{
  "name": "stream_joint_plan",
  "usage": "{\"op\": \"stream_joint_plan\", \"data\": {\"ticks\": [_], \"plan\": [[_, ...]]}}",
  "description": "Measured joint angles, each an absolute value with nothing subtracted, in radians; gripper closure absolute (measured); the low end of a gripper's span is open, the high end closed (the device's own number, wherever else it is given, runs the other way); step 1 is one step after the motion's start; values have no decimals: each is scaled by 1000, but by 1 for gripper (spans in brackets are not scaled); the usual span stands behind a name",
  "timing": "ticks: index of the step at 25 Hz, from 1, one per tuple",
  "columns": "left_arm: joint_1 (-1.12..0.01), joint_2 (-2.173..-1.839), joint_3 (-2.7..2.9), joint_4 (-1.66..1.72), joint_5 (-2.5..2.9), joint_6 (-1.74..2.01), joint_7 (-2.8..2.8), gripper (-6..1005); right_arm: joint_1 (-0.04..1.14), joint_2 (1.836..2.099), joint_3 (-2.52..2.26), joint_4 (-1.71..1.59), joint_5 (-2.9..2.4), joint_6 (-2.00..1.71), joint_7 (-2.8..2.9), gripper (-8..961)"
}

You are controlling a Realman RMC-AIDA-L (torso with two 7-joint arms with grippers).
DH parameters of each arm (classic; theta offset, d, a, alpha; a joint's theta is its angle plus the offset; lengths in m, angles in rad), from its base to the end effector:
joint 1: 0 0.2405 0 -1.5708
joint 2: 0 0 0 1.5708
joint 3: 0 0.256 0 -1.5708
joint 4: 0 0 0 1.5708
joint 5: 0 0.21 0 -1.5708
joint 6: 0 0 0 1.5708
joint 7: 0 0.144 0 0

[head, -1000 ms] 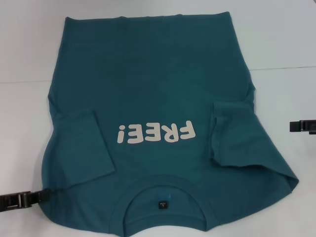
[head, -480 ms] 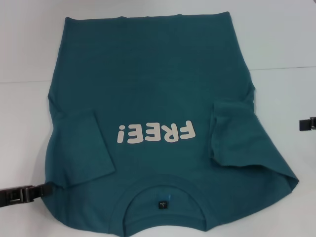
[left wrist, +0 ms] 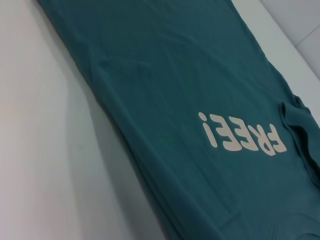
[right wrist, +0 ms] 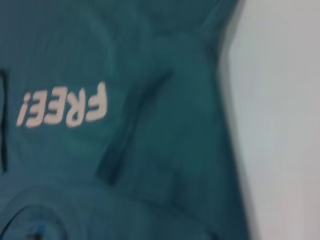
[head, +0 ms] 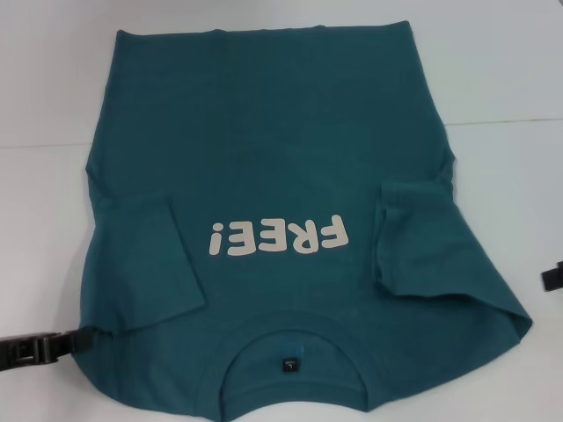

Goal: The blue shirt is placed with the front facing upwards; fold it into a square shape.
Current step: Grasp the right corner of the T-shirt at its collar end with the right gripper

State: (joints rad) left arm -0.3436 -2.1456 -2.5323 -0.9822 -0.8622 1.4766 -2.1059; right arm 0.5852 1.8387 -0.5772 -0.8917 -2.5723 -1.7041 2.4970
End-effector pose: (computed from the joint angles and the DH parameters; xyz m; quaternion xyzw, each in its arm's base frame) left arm -0.3302 0.2945 0.0317 -0.7960 -0.5527 -0.1520 0.1945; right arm 0.3240 0.3398 0.1348 -0.7425 0.6464 0.0070 0.1755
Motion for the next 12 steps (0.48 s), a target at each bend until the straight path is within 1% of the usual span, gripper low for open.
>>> {"op": "stream_joint_plan", "data": {"ticks": [5,12], "plan": [[-342,-2143,-2533,-981,-862,1479,-2096,974,591,1862,-580,-864,-2574,-1677,2492,72],[-342,-2140,-2533,-986,-862,1479,-2088,974,587,1879,-597,-845,-2575,-1619,2485,71]]}}
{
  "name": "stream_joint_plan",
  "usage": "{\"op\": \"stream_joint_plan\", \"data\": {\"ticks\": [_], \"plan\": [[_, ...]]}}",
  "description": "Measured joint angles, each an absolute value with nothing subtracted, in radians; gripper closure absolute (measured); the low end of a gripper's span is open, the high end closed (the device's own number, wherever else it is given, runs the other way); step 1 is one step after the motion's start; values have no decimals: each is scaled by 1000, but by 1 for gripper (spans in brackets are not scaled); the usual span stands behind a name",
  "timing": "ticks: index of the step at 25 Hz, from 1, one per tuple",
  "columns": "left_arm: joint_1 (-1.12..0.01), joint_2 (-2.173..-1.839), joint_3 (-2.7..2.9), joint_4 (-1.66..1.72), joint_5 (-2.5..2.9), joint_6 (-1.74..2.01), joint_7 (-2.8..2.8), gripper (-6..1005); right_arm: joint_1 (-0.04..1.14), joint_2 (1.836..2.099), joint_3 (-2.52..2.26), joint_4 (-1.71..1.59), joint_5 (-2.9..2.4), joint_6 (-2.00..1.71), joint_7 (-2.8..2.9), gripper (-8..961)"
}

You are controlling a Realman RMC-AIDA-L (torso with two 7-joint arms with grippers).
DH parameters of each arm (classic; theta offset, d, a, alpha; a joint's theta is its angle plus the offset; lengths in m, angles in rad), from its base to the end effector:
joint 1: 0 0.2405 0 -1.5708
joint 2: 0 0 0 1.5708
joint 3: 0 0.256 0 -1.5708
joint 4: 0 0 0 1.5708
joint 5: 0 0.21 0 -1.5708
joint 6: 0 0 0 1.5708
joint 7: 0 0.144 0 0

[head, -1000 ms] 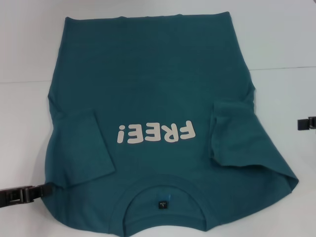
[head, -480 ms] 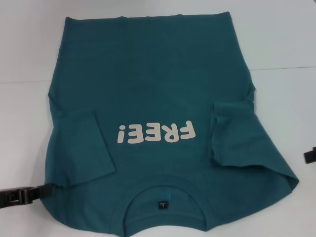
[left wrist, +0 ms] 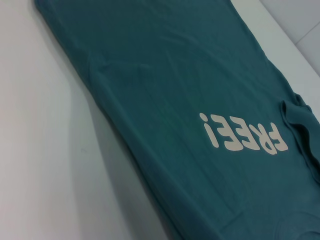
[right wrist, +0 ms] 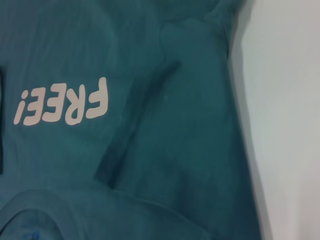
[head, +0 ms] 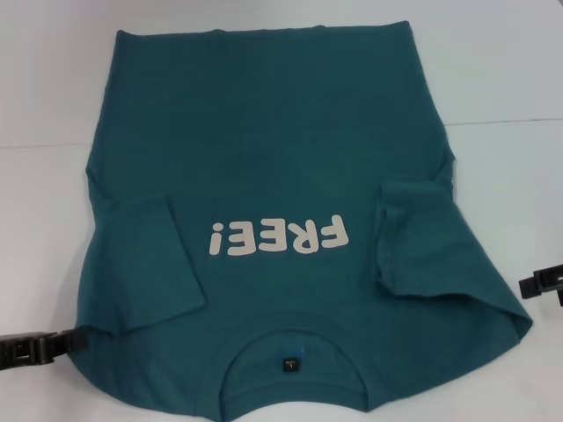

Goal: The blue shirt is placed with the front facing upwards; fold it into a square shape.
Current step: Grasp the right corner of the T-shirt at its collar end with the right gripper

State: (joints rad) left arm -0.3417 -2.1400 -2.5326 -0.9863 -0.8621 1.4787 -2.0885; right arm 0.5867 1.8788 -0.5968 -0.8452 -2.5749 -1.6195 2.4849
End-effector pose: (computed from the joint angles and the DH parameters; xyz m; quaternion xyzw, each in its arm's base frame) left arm -0.3314 0.2944 0.0348 -0.8012 -0.5446 -0.1484 0.1987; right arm 0.3285 0.3432 0.1094 -0.7412 0.6478 0.0094 0.1759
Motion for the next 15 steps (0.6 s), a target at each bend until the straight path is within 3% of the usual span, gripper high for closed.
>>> {"op": "stream_joint_plan", "data": {"ticks": [15], "plan": [[-350,-2140,-2533,-981,-862,1479,-2074,973,603,1907,-652,-778,-2576,-1525,2465,69]]}}
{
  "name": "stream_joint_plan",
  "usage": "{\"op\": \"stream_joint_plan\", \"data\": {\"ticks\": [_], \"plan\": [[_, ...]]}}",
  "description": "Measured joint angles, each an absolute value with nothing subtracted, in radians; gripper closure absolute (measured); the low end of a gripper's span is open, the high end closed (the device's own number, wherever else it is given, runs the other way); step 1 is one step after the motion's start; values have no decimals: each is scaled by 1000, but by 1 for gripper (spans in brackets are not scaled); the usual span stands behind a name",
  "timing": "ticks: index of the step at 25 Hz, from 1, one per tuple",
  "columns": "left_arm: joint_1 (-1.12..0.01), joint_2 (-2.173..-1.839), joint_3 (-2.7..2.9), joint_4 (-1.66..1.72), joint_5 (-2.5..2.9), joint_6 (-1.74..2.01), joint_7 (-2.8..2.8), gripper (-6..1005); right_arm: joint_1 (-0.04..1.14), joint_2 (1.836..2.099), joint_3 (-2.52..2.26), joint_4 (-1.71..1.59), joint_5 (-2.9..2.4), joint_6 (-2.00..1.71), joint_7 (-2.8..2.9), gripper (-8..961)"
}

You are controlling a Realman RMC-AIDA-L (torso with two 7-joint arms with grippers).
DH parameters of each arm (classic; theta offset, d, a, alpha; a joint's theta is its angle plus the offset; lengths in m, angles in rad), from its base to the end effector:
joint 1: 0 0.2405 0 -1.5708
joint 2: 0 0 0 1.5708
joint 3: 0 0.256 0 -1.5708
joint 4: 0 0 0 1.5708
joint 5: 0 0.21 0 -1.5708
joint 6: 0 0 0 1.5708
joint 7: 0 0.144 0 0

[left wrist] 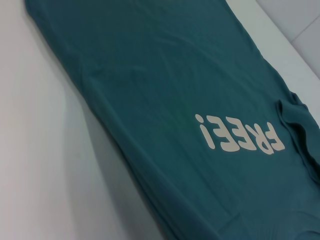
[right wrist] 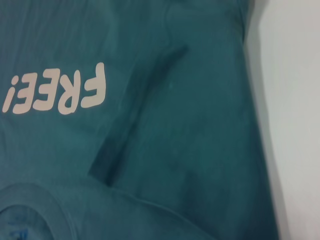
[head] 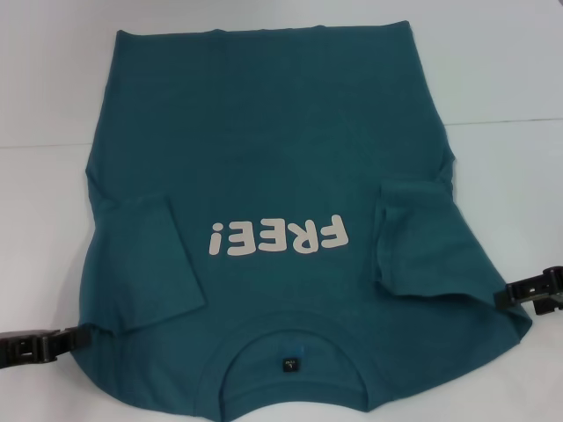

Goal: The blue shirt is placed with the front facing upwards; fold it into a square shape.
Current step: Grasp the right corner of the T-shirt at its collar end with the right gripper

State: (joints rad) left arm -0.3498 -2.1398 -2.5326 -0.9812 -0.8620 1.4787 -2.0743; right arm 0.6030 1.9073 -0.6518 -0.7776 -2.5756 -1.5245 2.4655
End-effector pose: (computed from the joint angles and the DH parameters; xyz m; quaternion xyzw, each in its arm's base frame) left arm -0.3294 0.2966 0.0338 -0.8066 -0.5372 -0.1480 0.1973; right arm 0.3294 0.3495 0.0818 -0.7497 0.6385 -0.0041 0.1740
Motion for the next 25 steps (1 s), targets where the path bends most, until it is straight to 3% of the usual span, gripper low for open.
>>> {"op": "stream_joint_plan", "data": {"ticks": [14,25], "plan": [[-353,-2142,-2533,-979,-862,1480,-2066,974,596,1913,-662,-778,-2586,-1506,2468,72],[-353,-2145,-2533,-977,-862,1480,-2063,973,604,1942,-683,-768,-2578,-1512,2466,75]]}}
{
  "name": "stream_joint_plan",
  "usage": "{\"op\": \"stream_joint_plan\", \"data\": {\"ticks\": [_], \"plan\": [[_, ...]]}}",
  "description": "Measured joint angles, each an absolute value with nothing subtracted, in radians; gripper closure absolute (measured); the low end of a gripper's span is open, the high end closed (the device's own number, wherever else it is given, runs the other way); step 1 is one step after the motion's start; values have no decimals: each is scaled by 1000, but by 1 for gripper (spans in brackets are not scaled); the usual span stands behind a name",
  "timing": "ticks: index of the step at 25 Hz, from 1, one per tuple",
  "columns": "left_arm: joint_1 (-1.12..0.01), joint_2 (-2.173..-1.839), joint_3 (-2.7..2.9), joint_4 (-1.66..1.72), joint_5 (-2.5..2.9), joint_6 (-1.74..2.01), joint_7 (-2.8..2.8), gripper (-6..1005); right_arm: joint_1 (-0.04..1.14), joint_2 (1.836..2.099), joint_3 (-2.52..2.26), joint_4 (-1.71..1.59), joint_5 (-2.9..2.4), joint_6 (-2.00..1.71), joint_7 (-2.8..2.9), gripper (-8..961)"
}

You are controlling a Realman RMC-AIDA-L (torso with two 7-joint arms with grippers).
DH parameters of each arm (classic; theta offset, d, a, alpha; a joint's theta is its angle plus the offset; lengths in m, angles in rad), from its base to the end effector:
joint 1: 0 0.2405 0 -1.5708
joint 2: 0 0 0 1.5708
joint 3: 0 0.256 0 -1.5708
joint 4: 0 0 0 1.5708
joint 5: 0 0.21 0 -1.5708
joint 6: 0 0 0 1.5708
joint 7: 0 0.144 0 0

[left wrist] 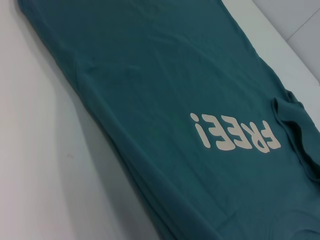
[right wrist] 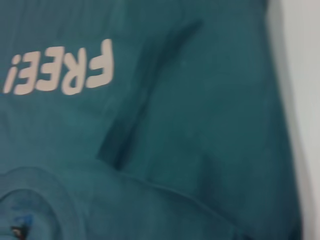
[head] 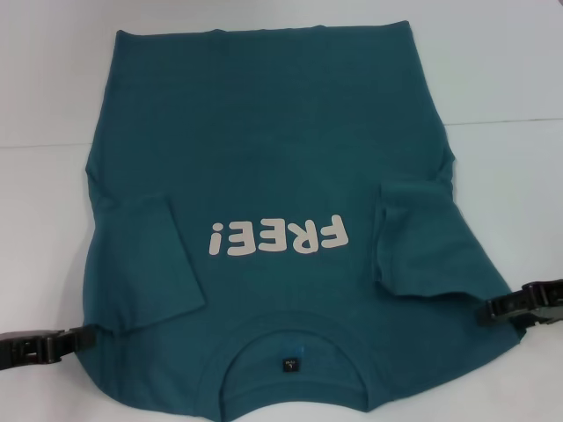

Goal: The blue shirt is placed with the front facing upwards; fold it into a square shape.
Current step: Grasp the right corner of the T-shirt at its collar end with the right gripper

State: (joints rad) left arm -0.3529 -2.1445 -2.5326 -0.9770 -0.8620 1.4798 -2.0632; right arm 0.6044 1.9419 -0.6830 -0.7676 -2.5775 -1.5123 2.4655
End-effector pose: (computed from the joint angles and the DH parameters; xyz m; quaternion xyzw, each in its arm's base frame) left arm -0.3277 0.2967 0.0309 -0.8098 -0.5332 -0.1489 0.1940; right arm 0.3250 0.3462 0.0613 -0.7552 0.6366 -0.0128 0.1558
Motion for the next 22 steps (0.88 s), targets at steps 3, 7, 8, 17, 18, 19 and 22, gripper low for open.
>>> {"op": "stream_joint_plan", "data": {"ticks": [3,7,8,17,18,19,22], "plan": [[-353,-2144,-2533,-977,-862,1480,-2063,973,604,1946,-675,-772,-2553,-1517,2465,87],[-353,-2143,-2533,-977,-863,1480,-2063,973,599,1943,-673,-773,-2538,-1519,2465,104],[-353,-2143,-2533,-977,-863,1480,-2063,973,598,1942,-673,-773,-2538,-1518,2465,108],[-353,-2140,-2532,-961,-876,1481,-2055,973,590,1921,-676,-777,-2544,-1522,2456,189],[-353,-2139,-2533,-957,-881,1481,-2054,973,590,1920,-678,-777,-2547,-1523,2456,199],[-354,-2138,-2533,-954,-883,1481,-2054,973,589,1918,-681,-778,-2550,-1525,2456,209],[-354,-2136,-2533,-950,-885,1482,-2052,973,590,1915,-682,-787,-2577,-1531,2459,227]]}}
